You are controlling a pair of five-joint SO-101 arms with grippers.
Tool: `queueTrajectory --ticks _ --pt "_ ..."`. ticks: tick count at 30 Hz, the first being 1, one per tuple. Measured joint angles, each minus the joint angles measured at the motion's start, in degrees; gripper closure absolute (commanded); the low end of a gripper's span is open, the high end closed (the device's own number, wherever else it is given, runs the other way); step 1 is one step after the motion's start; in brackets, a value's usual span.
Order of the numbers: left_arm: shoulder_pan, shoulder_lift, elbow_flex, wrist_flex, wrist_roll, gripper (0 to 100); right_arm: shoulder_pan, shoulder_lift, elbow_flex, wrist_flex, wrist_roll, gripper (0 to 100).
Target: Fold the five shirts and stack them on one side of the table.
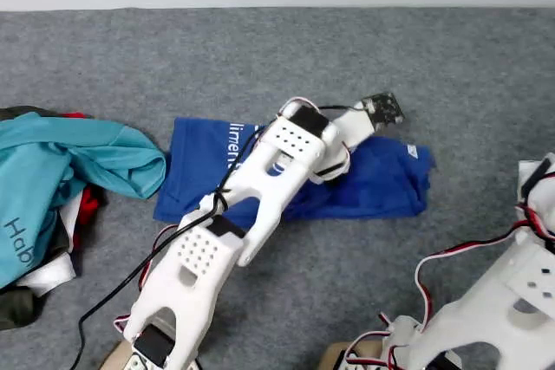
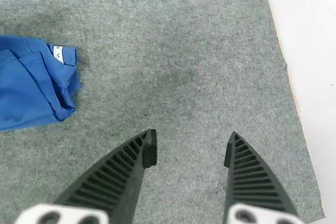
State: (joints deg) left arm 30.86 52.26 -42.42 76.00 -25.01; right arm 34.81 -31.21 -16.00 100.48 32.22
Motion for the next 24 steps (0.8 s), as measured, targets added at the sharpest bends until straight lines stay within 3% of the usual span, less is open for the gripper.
queueTrajectory --ticks 12,18,24 --pt "-2.7 6.1 -28.6 21.5 -0.4 80 0.0 -3.2 0.4 0.0 0.0 77.9" --pt "-1.3 6.4 -27.4 22.9 -0.7 83 0.0 -4.6 6.9 0.0 0.0 77.9" --pt "1.1 6.4 -20.6 22.9 -0.8 83 -5.1 -7.2 14.9 0.0 0.0 77.9"
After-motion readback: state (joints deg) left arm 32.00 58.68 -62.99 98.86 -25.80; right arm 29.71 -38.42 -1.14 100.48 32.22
